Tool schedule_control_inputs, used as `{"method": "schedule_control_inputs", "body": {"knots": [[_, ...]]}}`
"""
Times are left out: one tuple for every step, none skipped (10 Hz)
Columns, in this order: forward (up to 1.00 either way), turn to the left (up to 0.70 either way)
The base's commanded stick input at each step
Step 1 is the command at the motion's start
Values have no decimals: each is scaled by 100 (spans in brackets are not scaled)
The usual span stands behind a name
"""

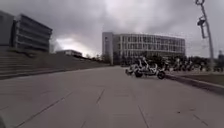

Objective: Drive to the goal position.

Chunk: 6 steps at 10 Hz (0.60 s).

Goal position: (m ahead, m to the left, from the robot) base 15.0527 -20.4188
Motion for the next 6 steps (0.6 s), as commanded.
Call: {"method": "schedule_control_inputs", "body": {"knots": [[85, 0], [85, 0], [85, 0], [85, 0], [85, 0], [85, 0]]}}
